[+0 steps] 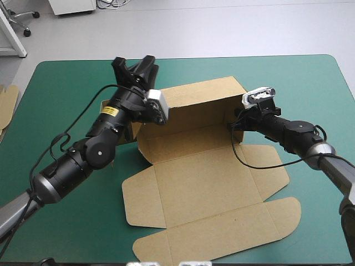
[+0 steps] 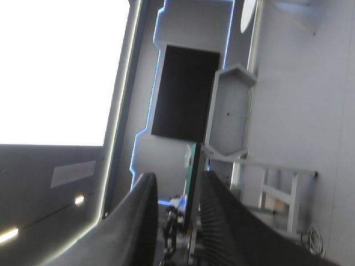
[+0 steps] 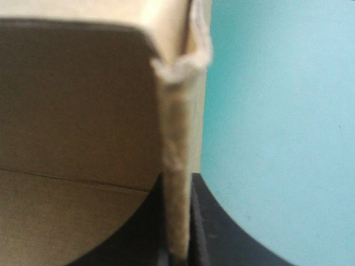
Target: Fold the box
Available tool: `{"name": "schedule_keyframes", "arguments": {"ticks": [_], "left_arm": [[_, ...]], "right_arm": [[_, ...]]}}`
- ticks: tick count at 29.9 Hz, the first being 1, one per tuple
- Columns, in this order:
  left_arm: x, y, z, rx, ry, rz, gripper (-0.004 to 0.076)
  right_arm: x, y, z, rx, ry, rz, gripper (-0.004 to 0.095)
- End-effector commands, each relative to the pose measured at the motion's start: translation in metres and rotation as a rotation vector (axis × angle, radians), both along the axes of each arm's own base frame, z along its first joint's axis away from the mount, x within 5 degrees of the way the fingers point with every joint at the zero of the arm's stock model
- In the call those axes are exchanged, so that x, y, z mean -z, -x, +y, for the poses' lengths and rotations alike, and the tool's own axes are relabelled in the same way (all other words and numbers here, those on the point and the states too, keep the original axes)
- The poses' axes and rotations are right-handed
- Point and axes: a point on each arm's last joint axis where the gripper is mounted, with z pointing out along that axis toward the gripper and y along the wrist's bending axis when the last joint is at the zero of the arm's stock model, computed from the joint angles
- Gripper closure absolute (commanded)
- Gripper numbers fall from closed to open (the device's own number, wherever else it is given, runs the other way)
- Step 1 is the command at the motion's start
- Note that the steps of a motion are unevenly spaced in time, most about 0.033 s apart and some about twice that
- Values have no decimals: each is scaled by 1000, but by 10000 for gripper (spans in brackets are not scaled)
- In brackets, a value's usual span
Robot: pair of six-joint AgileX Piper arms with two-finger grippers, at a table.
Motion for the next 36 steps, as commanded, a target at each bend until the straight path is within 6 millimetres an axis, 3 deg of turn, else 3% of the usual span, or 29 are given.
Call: {"name": "schedule_keyframes", "arguments": {"ticks": [1,5,11,14,17,22,25,28,31,36], "left_arm": [[-24,-11,43,-173,41,-110,635],[-21,-32,99,-367,22,-88,722],[-11,-44,186,-623,74,21,723],[6,-46,218,-718,244,123,734],[40,-47,239,-824,372,227,738],[113,-33,257,-1057,523,403,738],[140,-18,259,-1145,604,484,738],[155,-5,265,-1325,818,518,736],[159,-2,263,-1347,916,549,734],[159,-7,248,-1308,886,565,732]], "right_arm": [[-24,1,2,3,-65,-56,940],[-24,1,2,0,-66,-54,940],[-22,2,2,-19,-35,-47,940],[-20,3,2,-14,-29,-23,940],[-18,4,1,-3,-23,11,940],[-13,6,-2,27,-14,67,940],[-11,7,-2,43,-17,106,940],[-13,8,-2,44,-17,144,940],[-22,6,-1,32,-3,175,939],[-53,-2,-6,70,52,202,940]]}}
